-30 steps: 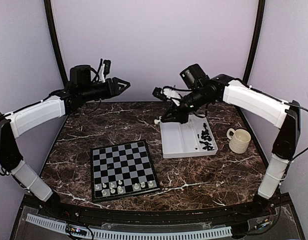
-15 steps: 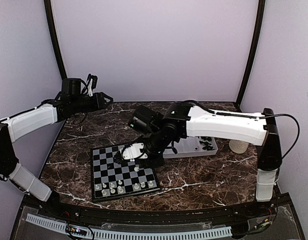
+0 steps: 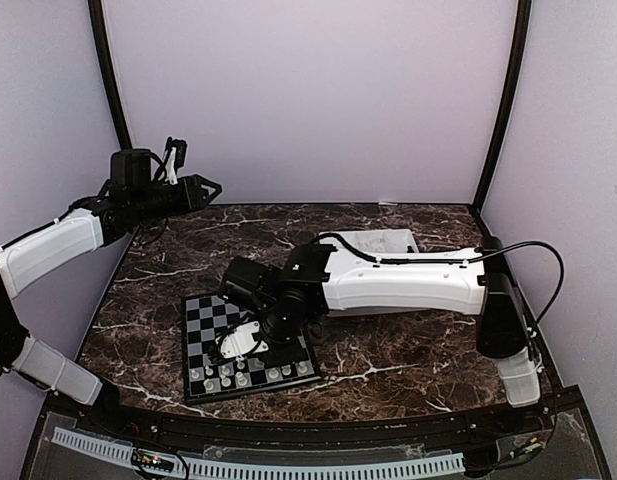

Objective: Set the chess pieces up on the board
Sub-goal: Place the king on e1.

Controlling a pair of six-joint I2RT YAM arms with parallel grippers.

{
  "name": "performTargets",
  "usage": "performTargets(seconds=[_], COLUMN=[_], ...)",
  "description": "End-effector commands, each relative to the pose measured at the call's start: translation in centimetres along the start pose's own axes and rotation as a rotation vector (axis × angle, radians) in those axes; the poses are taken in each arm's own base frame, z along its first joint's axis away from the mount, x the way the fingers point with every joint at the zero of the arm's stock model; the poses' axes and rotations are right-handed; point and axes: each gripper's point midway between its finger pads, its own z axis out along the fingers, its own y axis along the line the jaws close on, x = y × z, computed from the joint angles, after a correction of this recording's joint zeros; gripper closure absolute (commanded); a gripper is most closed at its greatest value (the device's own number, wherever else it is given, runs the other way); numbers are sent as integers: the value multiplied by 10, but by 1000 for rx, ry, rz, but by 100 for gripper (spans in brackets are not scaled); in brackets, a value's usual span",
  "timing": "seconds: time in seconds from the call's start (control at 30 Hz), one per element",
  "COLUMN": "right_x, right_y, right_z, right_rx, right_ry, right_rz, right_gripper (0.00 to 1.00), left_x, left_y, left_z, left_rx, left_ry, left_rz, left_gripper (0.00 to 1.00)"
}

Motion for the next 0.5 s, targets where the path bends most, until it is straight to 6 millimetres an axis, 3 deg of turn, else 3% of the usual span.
performTargets(seconds=[0.0, 0.47], right_x=[-12, -12], right_y=[-5, 5], right_z=[3, 26], right_rx=[21, -31], right_ry=[-5, 24], right_rz=[-5, -10], right_gripper=[97, 96], left_x=[-5, -5], left_y=[-6, -6], left_z=[-10, -11], left_rx=[20, 28], left_ry=[-21, -23], left_rz=[-1, -14], left_gripper=[52, 52])
